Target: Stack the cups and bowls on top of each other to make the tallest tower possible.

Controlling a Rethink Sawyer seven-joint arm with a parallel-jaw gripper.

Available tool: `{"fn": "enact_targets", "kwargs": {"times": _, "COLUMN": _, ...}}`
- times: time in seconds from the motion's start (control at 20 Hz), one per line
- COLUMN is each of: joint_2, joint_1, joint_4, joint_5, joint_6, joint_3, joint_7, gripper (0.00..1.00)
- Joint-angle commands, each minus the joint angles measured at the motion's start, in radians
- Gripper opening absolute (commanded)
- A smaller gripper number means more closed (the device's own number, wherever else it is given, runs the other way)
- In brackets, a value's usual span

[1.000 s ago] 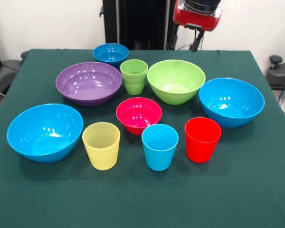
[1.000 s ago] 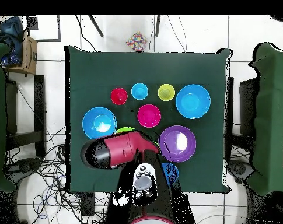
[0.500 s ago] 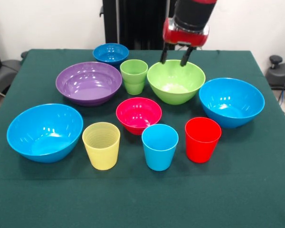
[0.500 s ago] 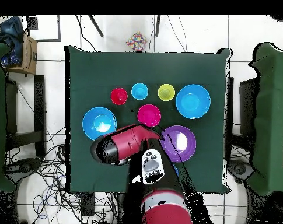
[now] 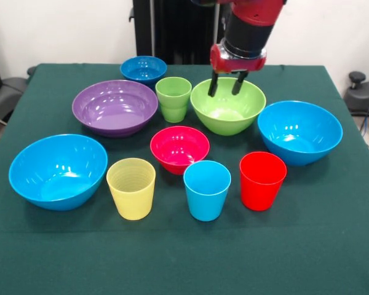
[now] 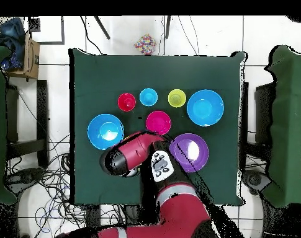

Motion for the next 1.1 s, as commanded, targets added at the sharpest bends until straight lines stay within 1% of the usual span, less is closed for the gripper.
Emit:
{"fn": "enact_targets", "kwargs": {"times": 0.05, "joint_2": 0.023, "joint_1": -0.006, "joint_4": -0.061, "joint_5": -0.100, "joint_6": 0.032, "joint_3": 0.141, "joint_7": -0.265, "gripper": 1.00}}
{"fn": "enact_targets", "kwargs": {"times": 0.15, "joint_2": 0.014, "joint_1": -0.007, "joint_4": -0.059, "joint_5": -0.103, "joint_6": 0.034, "joint_3": 0.141, "joint_7": -0.254, "gripper": 1.00}}
{"fn": "enact_targets", "kwargs": {"times": 0.35, "joint_2": 0.022, "joint_1": -0.027, "joint_4": -0.069, "joint_5": -0.093, "joint_6": 0.027, "joint_3": 0.136, "joint_7": -0.215, "gripper": 1.00}}
{"fn": "enact_targets", "kwargs": {"times": 0.4, "joint_2": 0.041, "joint_1": -0.039, "joint_4": -0.079, "joint_5": -0.082, "joint_6": 0.029, "joint_3": 0.146, "joint_7": -0.215, "gripper": 1.00}}
{"fn": "enact_targets", "kwargs": {"times": 0.55, "joint_2": 0.051, "joint_1": -0.025, "joint_4": -0.080, "joint_5": -0.075, "joint_6": 0.001, "joint_3": 0.114, "joint_7": -0.125, "gripper": 1.00}}
{"fn": "enact_targets", "kwargs": {"times": 0.65, "joint_2": 0.061, "joint_1": -0.010, "joint_4": -0.081, "joint_5": -0.068, "joint_6": -0.035, "joint_3": 0.085, "joint_7": -0.048, "gripper": 1.00}}
{"fn": "enact_targets", "kwargs": {"times": 0.7, "joint_2": 0.066, "joint_1": -0.006, "joint_4": -0.077, "joint_5": -0.051, "joint_6": -0.041, "joint_3": 0.073, "joint_7": -0.010, "gripper": 1.00}}
{"fn": "enact_targets", "kwargs": {"times": 0.8, "joint_2": 0.060, "joint_1": -0.015, "joint_4": -0.041, "joint_5": 0.015, "joint_6": -0.044, "joint_3": 0.058, "joint_7": 0.072, "gripper": 1.00}}
{"fn": "enact_targets", "kwargs": {"times": 0.9, "joint_2": 0.008, "joint_1": -0.009, "joint_4": -0.005, "joint_5": 0.056, "joint_6": -0.033, "joint_3": 0.061, "joint_7": 0.099, "gripper": 1.00}}
{"fn": "enact_targets", "kwargs": {"times": 1.1, "joint_2": -0.093, "joint_1": 0.008, "joint_4": 0.049, "joint_5": 0.169, "joint_6": 0.064, "joint_3": 0.088, "joint_7": 0.104, "gripper": 1.00}}
